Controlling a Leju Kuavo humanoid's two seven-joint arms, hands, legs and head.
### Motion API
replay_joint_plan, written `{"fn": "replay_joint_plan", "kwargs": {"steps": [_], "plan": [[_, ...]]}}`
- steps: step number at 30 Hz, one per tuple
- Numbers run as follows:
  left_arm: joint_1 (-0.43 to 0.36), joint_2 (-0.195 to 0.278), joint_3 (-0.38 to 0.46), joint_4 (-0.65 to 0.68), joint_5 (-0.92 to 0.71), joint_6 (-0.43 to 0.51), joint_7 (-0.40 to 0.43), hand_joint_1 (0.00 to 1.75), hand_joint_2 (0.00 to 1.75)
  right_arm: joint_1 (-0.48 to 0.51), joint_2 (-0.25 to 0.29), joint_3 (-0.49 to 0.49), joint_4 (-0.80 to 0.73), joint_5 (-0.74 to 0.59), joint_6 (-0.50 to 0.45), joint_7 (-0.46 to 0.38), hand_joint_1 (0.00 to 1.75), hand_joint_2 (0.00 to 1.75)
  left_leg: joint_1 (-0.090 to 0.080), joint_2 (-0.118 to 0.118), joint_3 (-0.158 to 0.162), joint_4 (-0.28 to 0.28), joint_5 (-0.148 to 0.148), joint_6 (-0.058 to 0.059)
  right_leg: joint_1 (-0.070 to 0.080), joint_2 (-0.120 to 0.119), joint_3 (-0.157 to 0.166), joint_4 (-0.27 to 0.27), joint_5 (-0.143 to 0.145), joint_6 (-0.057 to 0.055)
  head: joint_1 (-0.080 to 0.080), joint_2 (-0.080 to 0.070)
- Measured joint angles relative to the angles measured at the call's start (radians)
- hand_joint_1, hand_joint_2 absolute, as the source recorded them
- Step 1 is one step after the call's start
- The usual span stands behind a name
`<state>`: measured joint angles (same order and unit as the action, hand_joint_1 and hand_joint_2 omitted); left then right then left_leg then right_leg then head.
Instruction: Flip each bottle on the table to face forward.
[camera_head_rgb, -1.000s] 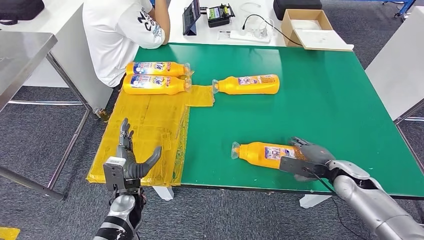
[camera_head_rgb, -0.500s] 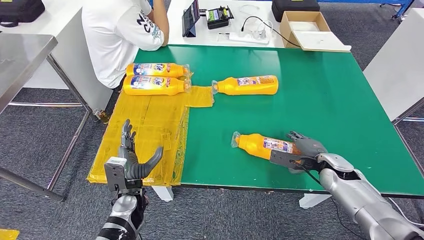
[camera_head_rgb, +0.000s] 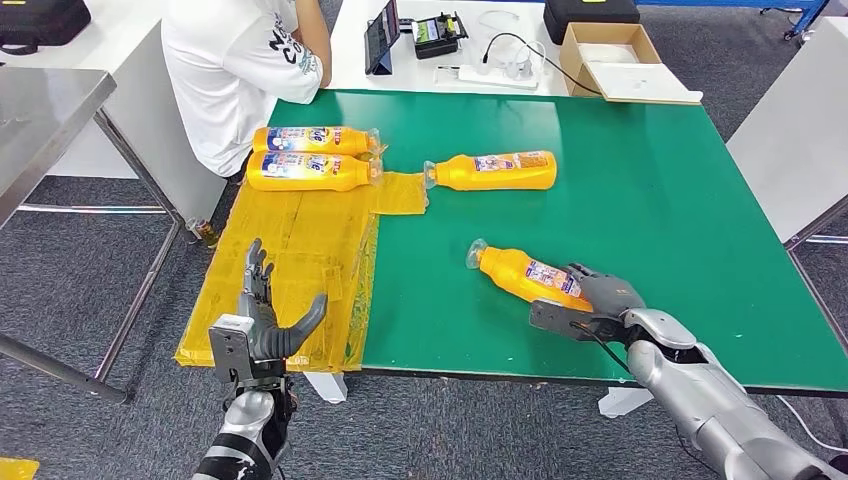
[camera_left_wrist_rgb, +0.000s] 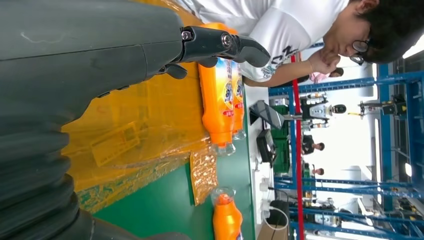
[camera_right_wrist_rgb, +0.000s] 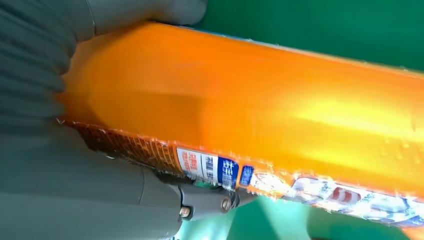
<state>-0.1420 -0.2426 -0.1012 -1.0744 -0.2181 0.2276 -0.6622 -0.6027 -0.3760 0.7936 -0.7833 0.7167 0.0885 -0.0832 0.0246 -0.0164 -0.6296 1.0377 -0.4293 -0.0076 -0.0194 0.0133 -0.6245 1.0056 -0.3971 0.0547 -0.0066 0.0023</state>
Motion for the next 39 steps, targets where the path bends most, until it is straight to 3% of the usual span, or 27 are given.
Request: {"fn": "replay_joint_plan", "kwargs": {"steps": [6,9,12,16,19,25,31,35,39], "plan": [[0.015,0.000,0.000,-0.017,-0.011,-0.001,0.006,0.00,1.75,0.112,0.009,-0.112,-0.133,-0.005,-0.077,-0.028,1.75,1.75,0.000,-0.001,-0.002,0.000,0.000,0.000,0.000,0.000,-0.001,0.000,-0.001,0.001,0.000,0.000],[0.025,-0.001,0.000,-0.030,-0.013,-0.007,0.016,0.00,1.75,0.189,0.040,-0.190,-0.219,0.015,-0.166,-0.051,1.75,1.75,0.000,-0.004,-0.005,0.000,0.000,0.000,0.000,-0.001,-0.003,0.000,-0.001,0.001,0.000,0.000],[0.033,-0.006,-0.002,-0.048,0.004,-0.032,0.038,0.00,1.75,0.260,0.101,-0.285,-0.316,0.030,-0.303,-0.093,1.75,1.75,0.000,-0.004,-0.007,0.000,0.000,0.000,0.000,-0.002,-0.005,0.000,-0.001,0.001,0.000,0.000],[0.035,-0.010,-0.020,-0.071,0.067,-0.094,0.077,0.00,1.75,0.348,0.216,-0.416,-0.461,-0.027,-0.510,-0.214,1.75,1.75,0.000,-0.004,-0.008,0.000,0.000,0.000,0.000,-0.002,-0.007,0.000,-0.002,0.001,0.000,0.000],[0.030,-0.010,-0.043,-0.087,0.116,-0.137,0.101,0.00,1.75,0.394,0.294,-0.493,-0.553,-0.071,-0.602,-0.289,1.75,1.75,0.000,-0.004,-0.009,0.000,0.000,0.000,0.000,-0.002,-0.007,0.000,-0.002,0.001,0.000,0.000],[0.015,-0.010,-0.075,-0.106,0.184,-0.196,0.129,0.00,1.75,0.444,0.380,-0.572,-0.643,-0.132,-0.658,-0.368,1.75,1.75,-0.001,-0.004,-0.009,0.000,0.000,0.000,-0.001,-0.002,-0.007,0.000,-0.002,0.001,0.000,0.000],[0.001,-0.010,-0.092,-0.111,0.214,-0.228,0.145,0.00,1.75,0.465,0.420,-0.605,-0.679,-0.152,-0.673,-0.396,1.75,1.75,-0.001,-0.004,-0.009,0.000,0.000,0.000,-0.001,-0.002,-0.008,0.000,-0.002,0.001,0.000,0.000],[-0.019,-0.005,-0.123,-0.112,0.325,-0.370,0.199,0.00,1.75,0.471,0.444,-0.614,-0.681,-0.190,-0.692,-0.478,1.75,1.75,0.000,-0.004,-0.009,0.000,0.000,0.000,-0.001,-0.002,-0.008,0.000,-0.002,0.001,0.000,0.000],[-0.051,0.007,-0.166,-0.109,0.398,-0.486,0.236,0.00,1.75,0.466,0.468,-0.601,-0.615,-0.191,-0.623,-0.532,1.75,1.75,0.000,-0.004,-0.009,0.000,0.000,0.000,-0.001,-0.002,-0.007,0.000,-0.002,0.001,0.000,0.000]]}}
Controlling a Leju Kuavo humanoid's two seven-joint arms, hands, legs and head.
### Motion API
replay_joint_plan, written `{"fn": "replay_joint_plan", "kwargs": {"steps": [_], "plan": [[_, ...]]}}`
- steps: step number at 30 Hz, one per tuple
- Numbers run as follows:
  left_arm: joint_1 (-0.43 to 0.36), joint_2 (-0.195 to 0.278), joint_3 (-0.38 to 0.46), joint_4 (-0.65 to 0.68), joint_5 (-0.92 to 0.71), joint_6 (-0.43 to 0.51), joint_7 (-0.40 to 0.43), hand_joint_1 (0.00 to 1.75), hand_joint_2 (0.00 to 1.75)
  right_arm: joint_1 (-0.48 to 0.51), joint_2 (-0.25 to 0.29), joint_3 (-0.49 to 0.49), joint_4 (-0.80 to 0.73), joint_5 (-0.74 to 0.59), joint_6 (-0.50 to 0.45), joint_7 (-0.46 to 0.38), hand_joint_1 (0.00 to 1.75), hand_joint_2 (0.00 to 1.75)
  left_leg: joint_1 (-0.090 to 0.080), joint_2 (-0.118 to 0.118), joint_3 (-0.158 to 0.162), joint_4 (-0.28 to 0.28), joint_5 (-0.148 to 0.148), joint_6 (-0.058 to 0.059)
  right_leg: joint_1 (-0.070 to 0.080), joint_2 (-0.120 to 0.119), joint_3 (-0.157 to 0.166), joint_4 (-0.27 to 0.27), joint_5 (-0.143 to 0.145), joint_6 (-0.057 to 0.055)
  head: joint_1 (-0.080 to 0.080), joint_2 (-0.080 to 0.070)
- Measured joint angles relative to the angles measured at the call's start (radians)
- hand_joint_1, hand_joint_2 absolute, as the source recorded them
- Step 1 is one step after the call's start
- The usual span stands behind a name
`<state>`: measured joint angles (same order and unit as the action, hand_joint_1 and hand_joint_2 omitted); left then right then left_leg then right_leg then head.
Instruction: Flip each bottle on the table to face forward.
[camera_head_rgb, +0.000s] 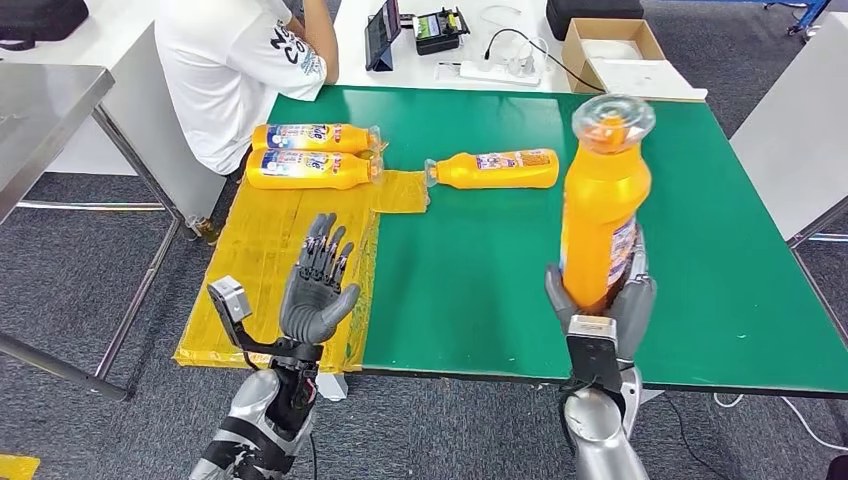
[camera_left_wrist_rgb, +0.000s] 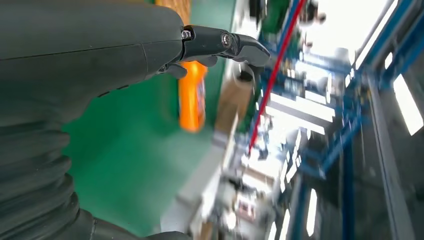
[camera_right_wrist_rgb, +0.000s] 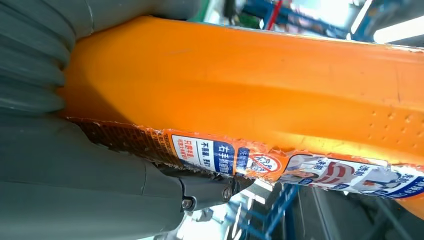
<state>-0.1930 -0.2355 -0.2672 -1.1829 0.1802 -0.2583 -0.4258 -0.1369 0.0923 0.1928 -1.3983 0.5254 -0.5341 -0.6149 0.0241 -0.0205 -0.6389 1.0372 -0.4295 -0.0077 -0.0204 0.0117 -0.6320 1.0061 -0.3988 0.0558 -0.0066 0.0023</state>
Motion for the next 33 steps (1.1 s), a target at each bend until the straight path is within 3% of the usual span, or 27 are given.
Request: {"fn": "replay_joint_plan", "kwargs": {"steps": [7,18,33], "plan": [[-0.052,0.021,-0.078,0.040,0.025,-0.076,0.010,0.00,1.75,-0.051,0.077,0.098,0.279,0.009,0.065,-0.066,1.75,1.75,0.001,0.000,0.000,0.000,0.001,0.000,0.001,0.000,0.000,0.000,0.000,0.000,0.000,0.000],[-0.115,0.051,-0.149,0.129,0.054,-0.135,0.032,0.00,1.75,-0.196,0.180,0.226,0.645,0.052,0.075,-0.031,1.75,1.75,0.001,0.000,0.000,0.000,0.001,0.000,0.001,0.000,-0.001,0.000,0.000,0.000,0.000,0.000],[-0.139,0.069,-0.163,0.187,0.056,-0.135,0.040,0.00,1.75,-0.263,0.223,0.312,0.809,0.122,0.033,0.018,1.75,1.75,0.001,0.000,0.000,0.000,0.001,0.000,0.001,0.000,-0.001,0.000,0.000,0.000,0.000,0.000]]}}
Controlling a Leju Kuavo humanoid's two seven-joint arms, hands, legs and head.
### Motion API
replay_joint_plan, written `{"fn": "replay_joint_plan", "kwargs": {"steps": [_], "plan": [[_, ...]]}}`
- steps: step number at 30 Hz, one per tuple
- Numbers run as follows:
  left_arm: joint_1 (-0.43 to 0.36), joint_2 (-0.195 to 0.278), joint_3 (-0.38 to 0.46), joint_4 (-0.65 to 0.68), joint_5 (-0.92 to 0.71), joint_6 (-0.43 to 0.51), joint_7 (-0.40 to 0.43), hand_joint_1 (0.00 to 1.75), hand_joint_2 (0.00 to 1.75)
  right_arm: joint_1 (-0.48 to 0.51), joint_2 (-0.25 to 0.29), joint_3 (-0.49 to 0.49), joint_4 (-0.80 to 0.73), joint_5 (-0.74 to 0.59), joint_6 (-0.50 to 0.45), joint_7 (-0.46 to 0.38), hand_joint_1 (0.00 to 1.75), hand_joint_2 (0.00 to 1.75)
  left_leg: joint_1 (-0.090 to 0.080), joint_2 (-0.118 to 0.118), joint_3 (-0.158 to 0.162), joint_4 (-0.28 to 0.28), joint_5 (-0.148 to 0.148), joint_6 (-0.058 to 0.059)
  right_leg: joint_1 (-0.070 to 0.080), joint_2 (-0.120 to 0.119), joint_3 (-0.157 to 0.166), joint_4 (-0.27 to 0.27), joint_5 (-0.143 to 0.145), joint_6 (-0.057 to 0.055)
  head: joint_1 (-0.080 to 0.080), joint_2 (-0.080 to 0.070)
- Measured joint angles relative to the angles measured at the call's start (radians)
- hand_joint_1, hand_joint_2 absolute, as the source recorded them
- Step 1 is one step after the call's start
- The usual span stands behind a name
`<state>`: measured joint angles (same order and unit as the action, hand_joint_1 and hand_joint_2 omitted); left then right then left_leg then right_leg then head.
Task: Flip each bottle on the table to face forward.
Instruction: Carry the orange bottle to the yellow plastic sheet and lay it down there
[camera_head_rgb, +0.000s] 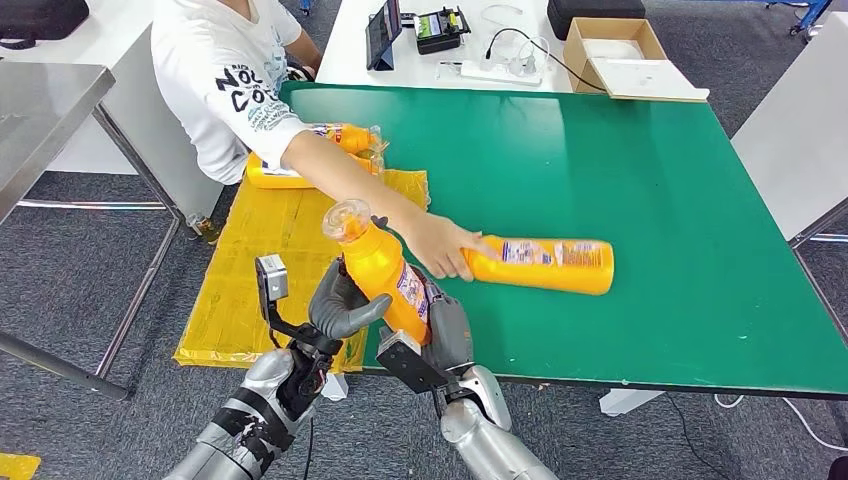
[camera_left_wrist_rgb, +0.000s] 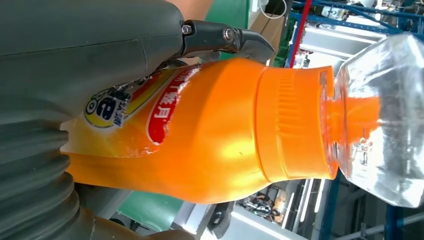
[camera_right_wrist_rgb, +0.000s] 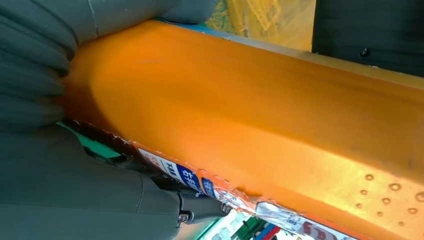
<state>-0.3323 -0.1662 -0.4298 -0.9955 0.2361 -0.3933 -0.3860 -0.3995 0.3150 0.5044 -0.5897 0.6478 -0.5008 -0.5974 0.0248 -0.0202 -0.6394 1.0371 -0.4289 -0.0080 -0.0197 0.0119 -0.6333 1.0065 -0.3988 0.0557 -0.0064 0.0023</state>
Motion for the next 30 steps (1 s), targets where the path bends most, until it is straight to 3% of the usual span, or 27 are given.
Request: {"fn": "replay_joint_plan", "kwargs": {"steps": [18,20,24,25,30], "plan": [[-0.007,0.000,-0.001,0.092,0.026,0.010,0.001,0.00,1.75,-0.010,0.015,0.104,0.069,0.018,-0.021,0.041,1.75,1.75,0.000,0.000,0.000,0.000,0.000,0.000,0.000,0.000,0.000,0.000,0.000,0.000,0.000,0.000],[-0.008,0.000,-0.001,0.095,0.026,0.011,0.001,0.07,1.75,-0.010,0.015,0.108,0.072,0.015,-0.021,0.041,1.75,1.75,0.000,0.000,0.000,0.000,0.000,0.000,0.000,0.000,0.000,0.000,0.000,0.000,0.000,0.000],[-0.008,0.000,-0.002,0.097,0.012,0.030,-0.006,1.66,1.75,-0.012,0.016,0.118,0.077,-0.004,-0.021,0.041,1.75,1.75,0.000,0.000,0.000,0.000,0.000,0.000,0.000,0.000,0.000,0.000,0.000,0.000,0.000,0.000],[-0.008,0.000,-0.003,0.097,0.007,0.037,-0.009,1.75,1.75,-0.013,0.017,0.120,0.078,-0.010,-0.022,0.041,1.75,1.75,0.000,0.000,0.000,0.000,0.000,0.000,0.000,0.000,0.000,0.000,0.000,0.000,0.000,0.000],[-0.008,0.000,-0.003,0.096,-0.001,0.047,-0.016,1.75,1.75,-0.016,0.018,0.123,0.081,-0.027,-0.027,0.038,1.75,1.75,0.000,0.000,0.000,0.000,0.000,0.000,0.000,0.000,0.000,0.000,0.000,0.000,0.000,0.000]]}}
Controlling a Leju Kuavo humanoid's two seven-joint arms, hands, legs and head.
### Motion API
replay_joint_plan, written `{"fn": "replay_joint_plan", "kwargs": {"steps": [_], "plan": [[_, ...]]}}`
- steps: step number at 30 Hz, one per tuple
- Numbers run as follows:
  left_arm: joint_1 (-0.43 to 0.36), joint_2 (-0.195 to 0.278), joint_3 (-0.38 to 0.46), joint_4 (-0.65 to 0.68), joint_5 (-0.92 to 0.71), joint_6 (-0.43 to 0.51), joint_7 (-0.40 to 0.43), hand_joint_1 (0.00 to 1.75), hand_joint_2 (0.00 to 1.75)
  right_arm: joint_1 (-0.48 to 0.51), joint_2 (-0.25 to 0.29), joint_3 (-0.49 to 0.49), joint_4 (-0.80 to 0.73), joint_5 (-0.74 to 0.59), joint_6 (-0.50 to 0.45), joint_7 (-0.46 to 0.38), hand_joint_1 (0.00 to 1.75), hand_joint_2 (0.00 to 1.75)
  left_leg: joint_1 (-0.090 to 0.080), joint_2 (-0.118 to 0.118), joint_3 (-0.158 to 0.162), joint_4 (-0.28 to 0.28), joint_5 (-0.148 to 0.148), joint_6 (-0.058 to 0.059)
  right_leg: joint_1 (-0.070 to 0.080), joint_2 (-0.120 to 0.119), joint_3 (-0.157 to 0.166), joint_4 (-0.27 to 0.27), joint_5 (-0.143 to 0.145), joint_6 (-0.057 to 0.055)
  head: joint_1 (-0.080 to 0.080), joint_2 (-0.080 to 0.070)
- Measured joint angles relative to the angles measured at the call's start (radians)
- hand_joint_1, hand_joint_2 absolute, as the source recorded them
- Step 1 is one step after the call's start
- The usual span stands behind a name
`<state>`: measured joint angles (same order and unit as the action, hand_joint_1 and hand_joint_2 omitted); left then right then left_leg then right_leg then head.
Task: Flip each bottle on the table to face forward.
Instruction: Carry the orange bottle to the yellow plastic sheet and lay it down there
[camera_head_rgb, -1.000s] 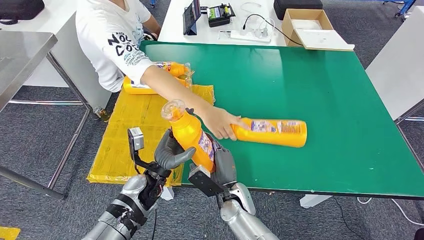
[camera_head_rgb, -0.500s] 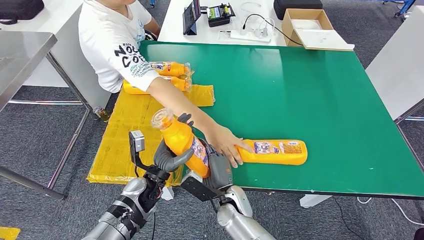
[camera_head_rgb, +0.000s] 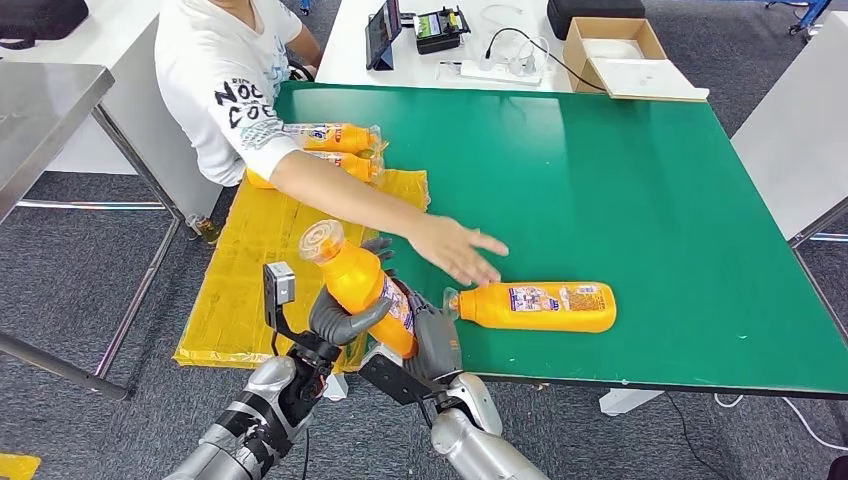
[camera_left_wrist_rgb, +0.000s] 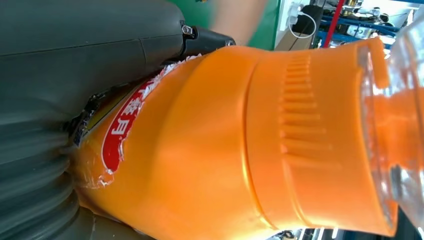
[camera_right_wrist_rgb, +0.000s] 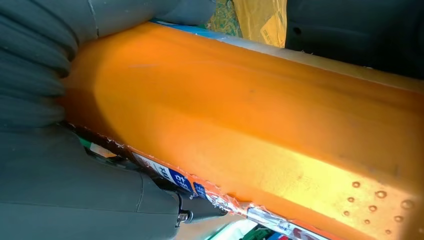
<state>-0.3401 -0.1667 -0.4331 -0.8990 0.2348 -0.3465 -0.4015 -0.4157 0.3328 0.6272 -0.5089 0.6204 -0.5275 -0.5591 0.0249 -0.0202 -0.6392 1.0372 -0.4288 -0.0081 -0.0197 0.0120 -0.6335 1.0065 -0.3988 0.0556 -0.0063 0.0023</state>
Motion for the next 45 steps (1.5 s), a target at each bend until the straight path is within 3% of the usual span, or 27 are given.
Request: {"fn": "replay_joint_plan", "kwargs": {"steps": [6,7,8,10,11,12,27,32,36,41,45], "plan": [[0.000,0.000,0.001,0.000,0.022,-0.004,-0.009,1.75,1.75,-0.003,0.002,0.001,0.000,-0.008,-0.009,0.000,1.70,1.75,0.000,0.000,0.000,0.000,0.000,0.000,0.000,0.000,0.000,0.000,0.000,0.000,0.000,0.000],[0.000,0.000,0.001,0.000,0.024,-0.004,-0.010,1.75,1.75,-0.003,0.003,0.001,0.000,-0.009,-0.010,0.000,1.50,1.75,0.000,0.000,0.000,0.000,0.000,0.000,0.000,0.000,0.000,0.000,0.000,0.000,0.000,0.000],[0.000,0.000,0.002,0.000,0.026,-0.004,-0.010,1.75,1.75,-0.004,0.003,0.002,0.000,-0.010,-0.010,0.000,1.07,1.75,0.000,0.000,0.000,0.000,0.000,0.000,0.000,0.000,0.000,0.000,0.000,0.000,0.000,0.000],[-0.001,0.000,0.002,0.000,0.027,-0.003,-0.010,1.75,1.75,-0.004,0.004,0.002,0.000,-0.015,-0.011,0.000,0.24,0.87,0.000,0.000,0.000,0.000,0.000,0.000,0.000,0.000,0.000,0.000,0.000,0.000,0.000,0.000],[-0.001,0.000,0.002,0.000,0.027,-0.002,-0.010,1.75,1.75,-0.004,0.005,0.002,0.001,-0.019,-0.012,0.000,0.00,0.44,0.000,0.000,0.000,0.000,0.000,0.000,0.000,0.000,0.000,0.000,0.000,0.000,0.000,0.000],[-0.003,-0.001,0.002,-0.001,0.027,-0.001,-0.010,1.75,1.75,-0.004,0.006,0.001,0.001,-0.026,-0.013,0.000,0.00,0.00,0.000,0.000,0.000,0.000,0.000,0.000,0.000,0.000,0.000,0.000,0.000,0.000,0.000,0.000],[-0.014,-0.010,0.015,-0.061,-0.112,0.211,-0.066,1.75,1.75,-0.002,0.008,-0.040,-0.048,-0.154,0.056,-0.047,0.00,0.00,0.000,0.000,0.000,0.000,0.000,0.000,0.000,0.000,0.000,0.000,0.000,0.000,0.000,0.000],[-0.034,-0.014,0.070,-0.080,-0.272,0.480,-0.134,1.75,1.75,0.023,-0.004,-0.056,-0.138,-0.193,0.076,-0.075,0.00,0.00,0.000,0.000,0.000,0.000,0.000,0.000,0.000,0.000,0.000,0.000,0.000,0.000,0.000,0.000],[-0.080,-0.011,0.154,-0.086,-0.429,0.710,-0.177,1.75,1.75,0.080,-0.015,-0.076,-0.305,-0.240,0.028,-0.115,0.00,0.00,0.000,0.000,0.000,0.000,0.000,0.000,0.000,0.000,0.000,0.000,0.000,0.000,0.000,0.000],[-0.156,0.001,0.246,-0.045,-0.579,0.878,-0.201,1.75,1.75,0.152,-0.024,-0.086,-0.533,-0.304,-0.065,-0.136,0.00,0.00,0.000,0.000,0.000,0.000,0.000,0.000,0.000,0.000,0.000,0.000,0.000,0.000,0.000,0.000],[-0.192,0.013,0.286,-0.001,-0.624,0.927,-0.208,1.75,1.75,0.178,-0.034,-0.086,-0.650,-0.324,-0.103,-0.140,0.00,0.00,0.000,0.000,0.000,0.000,0.000,0.000,0.000,0.000,0.000,0.000,0.000,0.000,0.000,0.000]]}}
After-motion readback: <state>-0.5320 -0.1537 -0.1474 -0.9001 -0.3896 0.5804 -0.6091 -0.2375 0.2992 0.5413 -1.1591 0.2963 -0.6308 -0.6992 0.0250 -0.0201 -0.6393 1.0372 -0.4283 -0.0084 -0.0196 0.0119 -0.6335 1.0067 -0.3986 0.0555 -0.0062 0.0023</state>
